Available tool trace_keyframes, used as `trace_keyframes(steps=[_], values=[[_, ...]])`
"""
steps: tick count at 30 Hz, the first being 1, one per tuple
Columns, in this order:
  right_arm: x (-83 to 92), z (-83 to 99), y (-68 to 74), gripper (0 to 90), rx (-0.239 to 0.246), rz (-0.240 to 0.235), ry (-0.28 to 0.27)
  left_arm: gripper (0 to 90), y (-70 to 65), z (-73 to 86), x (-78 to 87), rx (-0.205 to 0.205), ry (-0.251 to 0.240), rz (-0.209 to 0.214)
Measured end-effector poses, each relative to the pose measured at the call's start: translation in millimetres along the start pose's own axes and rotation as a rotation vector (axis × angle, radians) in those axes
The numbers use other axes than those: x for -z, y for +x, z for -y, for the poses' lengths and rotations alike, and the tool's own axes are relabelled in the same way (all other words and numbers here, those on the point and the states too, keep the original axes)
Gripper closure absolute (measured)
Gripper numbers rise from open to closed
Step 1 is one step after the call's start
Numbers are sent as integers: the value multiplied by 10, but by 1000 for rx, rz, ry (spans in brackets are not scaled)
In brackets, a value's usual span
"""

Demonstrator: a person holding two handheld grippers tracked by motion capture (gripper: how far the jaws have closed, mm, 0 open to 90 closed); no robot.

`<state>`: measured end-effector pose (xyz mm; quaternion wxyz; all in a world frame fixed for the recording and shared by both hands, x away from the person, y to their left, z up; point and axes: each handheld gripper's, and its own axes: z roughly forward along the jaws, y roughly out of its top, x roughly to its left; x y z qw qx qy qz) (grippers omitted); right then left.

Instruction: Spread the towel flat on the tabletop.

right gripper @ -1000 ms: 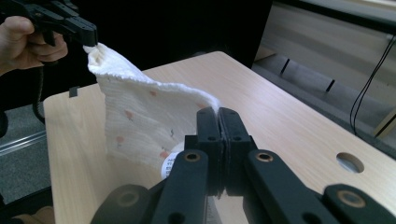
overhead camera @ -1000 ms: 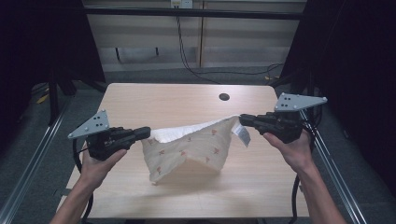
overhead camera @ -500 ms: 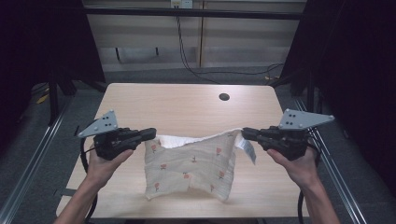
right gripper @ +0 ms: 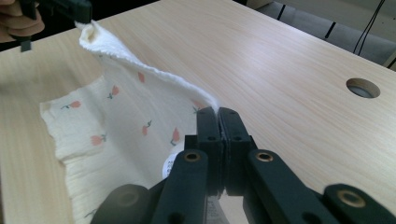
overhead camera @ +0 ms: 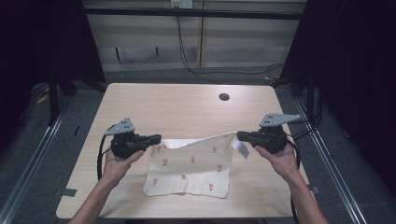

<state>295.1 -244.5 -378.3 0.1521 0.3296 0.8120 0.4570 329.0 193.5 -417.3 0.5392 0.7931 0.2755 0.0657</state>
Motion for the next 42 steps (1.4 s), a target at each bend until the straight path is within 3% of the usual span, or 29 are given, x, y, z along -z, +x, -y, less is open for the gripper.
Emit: trace_keyframes(steps=[6,10,14,15,16,17,19,21,28,31,32,34,36,42], values=[[-250,-34,-134,883,0,15,35,888,96,97,5,40,14,-13],[-430,-31,-157,883,10,18,50,888,88,138,25,19,42,-27],[-543,-15,-167,883,4,22,56,888,224,184,-45,44,50,-53],[-601,4,-198,882,-5,24,53,888,271,200,-88,41,42,-78],[-601,4,-198,882,-5,24,53,888,290,204,-103,40,42,-81],[-677,35,-249,882,-20,33,43,887,369,222,-176,76,41,-74],[-722,55,-274,882,-34,28,43,887,397,226,-205,67,57,-87],[-896,137,-330,882,-47,38,74,887,472,233,-244,82,53,-90],[-1029,203,-424,878,-62,60,105,886,646,271,-360,120,68,-119],[-1121,236,-471,877,-69,68,121,875,689,284,-421,128,78,-110],[-1121,236,-471,877,-69,68,121,875,692,279,-440,129,88,-86],[-1155,241,-491,873,-67,82,133,863,681,250,-437,101,106,-79],[-1192,262,-519,859,-75,86,130,854,691,234,-410,110,94,-69],[-1273,322,-543,838,-75,82,148,751,725,239,-331,123,93,-107]])
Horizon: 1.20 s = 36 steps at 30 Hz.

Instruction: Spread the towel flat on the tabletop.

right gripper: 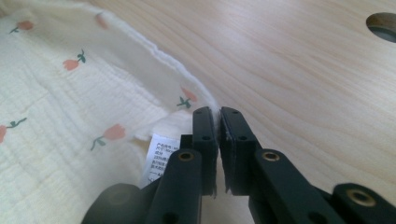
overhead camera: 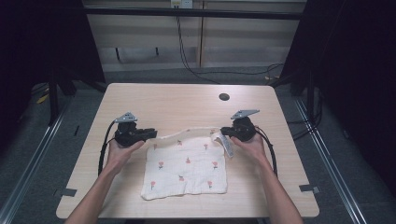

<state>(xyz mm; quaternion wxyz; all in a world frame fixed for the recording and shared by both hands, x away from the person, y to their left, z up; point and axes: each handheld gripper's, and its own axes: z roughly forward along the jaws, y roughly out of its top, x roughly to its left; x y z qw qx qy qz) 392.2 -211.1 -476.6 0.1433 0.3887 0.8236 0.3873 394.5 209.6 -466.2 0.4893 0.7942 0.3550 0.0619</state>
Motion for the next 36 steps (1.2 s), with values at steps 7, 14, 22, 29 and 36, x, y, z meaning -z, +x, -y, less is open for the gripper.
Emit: trace_keyframes(steps=[7,14,22,29,36], values=[[-42,-1,-81,739,-25,36,18,697,5,54,32,-4,3,-16],[174,-46,-38,551,-9,99,15,682,-62,87,45,-22,16,12],[358,127,167,475,22,-63,27,537,-217,320,162,-64,119,32],[260,305,530,531,85,-118,97,598,-398,466,223,-135,159,65],[112,378,645,555,156,-95,120,613,-453,525,73,-146,214,70]])
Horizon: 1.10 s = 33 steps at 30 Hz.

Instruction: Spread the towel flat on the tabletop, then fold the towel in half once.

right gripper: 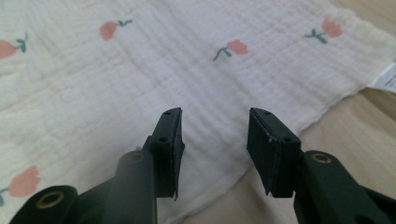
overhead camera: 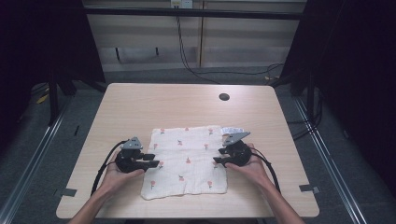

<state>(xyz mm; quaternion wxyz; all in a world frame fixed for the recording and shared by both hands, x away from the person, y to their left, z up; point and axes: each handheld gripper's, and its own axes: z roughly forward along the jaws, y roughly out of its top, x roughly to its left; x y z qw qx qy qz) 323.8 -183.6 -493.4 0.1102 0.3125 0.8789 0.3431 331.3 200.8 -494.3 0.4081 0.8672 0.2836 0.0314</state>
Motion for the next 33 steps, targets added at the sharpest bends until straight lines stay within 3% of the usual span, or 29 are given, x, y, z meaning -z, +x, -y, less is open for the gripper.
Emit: trace_keyframes(steps=[2,4,5,7,11,14,17,18,19,21,24,28,30,32,33], values=[[-27,26,-1,561,-3,-3,15,599,-16,6,-14,-6,8,28],[6,17,27,701,22,4,41,619,-62,12,-6,-46,1,-11],[19,18,36,732,44,7,48,614,-71,7,-11,-33,-2,-1],[72,84,49,817,23,-12,45,590,-73,16,-37,-35,21,13],[134,159,35,893,7,-27,40,610,-108,1,-86,-52,47,-6],[180,185,64,900,20,-21,57,631,-125,-17,-114,-70,54,-12],[239,260,93,900,3,-44,48,725,-162,-33,-136,-91,62,-8],[239,260,93,900,3,-44,48,793,-162,-33,-136,-91,62,-8],[247,277,93,900,3,-57,42,793,-193,-22,-145,-100,57,13],[306,329,126,900,-3,-71,51,893,-221,-10,-142,-86,62,48],[340,354,156,900,10,-74,61,899,-248,-3,-130,-91,69,49],[390,410,209,898,-1,-85,57,899,-279,28,-97,-59,81,79],[408,417,220,842,-7,-83,53,895,-320,25,-82,-58,89,91],[416,409,226,812,-13,-79,44,873,-337,27,-84,-51,85,98],[422,389,222,773,-21,-86,32,768,-343,16,-70,-52,69,114]])
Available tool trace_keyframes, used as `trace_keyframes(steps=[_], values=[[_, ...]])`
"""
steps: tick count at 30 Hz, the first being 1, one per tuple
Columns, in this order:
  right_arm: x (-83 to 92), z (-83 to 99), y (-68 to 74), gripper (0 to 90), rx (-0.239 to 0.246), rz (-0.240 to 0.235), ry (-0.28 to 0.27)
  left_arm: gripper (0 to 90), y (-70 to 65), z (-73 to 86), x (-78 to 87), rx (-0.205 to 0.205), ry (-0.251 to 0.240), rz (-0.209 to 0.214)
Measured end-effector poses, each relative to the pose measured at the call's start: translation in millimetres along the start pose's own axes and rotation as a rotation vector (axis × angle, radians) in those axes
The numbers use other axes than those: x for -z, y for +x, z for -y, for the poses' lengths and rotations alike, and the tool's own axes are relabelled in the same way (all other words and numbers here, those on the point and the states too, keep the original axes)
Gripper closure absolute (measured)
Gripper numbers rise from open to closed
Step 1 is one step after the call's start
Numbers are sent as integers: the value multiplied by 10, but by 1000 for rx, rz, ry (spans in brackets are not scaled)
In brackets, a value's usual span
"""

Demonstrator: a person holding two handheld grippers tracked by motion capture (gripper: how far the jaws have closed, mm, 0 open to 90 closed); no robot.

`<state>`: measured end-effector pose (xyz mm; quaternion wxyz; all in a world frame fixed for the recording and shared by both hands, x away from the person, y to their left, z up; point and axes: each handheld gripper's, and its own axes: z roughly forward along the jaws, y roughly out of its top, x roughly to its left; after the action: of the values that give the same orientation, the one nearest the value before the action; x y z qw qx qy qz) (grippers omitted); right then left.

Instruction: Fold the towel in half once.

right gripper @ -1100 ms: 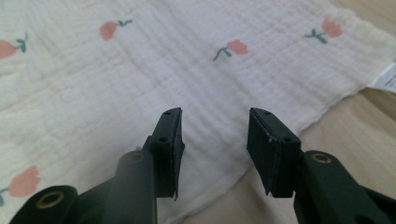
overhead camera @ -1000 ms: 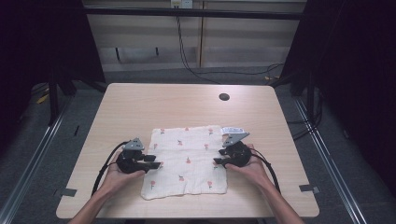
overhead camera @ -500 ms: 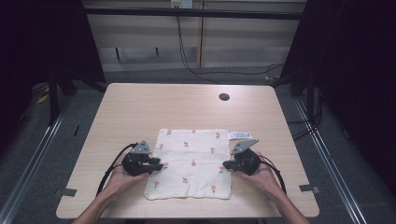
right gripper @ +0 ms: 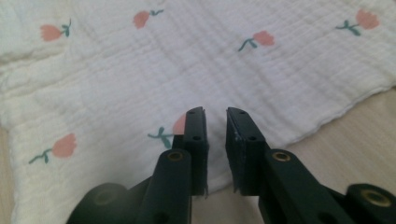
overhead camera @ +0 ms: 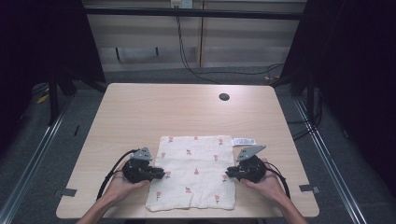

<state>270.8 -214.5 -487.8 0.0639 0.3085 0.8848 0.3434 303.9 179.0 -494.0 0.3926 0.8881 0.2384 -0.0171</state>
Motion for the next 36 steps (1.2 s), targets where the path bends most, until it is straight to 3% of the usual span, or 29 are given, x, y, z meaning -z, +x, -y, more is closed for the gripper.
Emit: trace_keyframes(steps=[4,6,9,10,12,13,16,19,22,25,27,31,36], values=[[28,-80,-72,730,-28,8,-43,697,33,-21,53,18,-49,7],[38,-100,-90,718,-37,2,-55,672,69,-37,77,28,-58,-9],[85,-208,-194,666,-61,26,-98,621,136,-70,126,51,-83,-45],[116,-258,-265,618,-91,52,-127,593,163,-79,141,69,-95,-57],[121,-274,-295,584,-98,54,-132,584,228,-93,167,100,-104,-75],[124,-300,-345,537,-104,69,-131,579,260,-105,176,100,-98,-90],[144,-330,-447,531,-106,70,-128,564,340,-161,196,99,-105,-121],[174,-334,-532,528,-114,91,-128,541,395,-227,195,92,-94,-131],[172,-352,-690,518,-133,110,-143,579,467,-329,159,82,-96,-144],[148,-373,-759,464,-159,95,-140,591,545,-384,105,88,-98,-144],[95,-418,-828,467,-156,77,-135,583,618,-410,53,106,-115,-145],[-15,-484,-907,511,-140,103,-115,570,734,-472,-17,126,-123,-140],[-109,-490,-1076,561,-169,110,-92,587,802,-551,-37,138,-146,-139]])
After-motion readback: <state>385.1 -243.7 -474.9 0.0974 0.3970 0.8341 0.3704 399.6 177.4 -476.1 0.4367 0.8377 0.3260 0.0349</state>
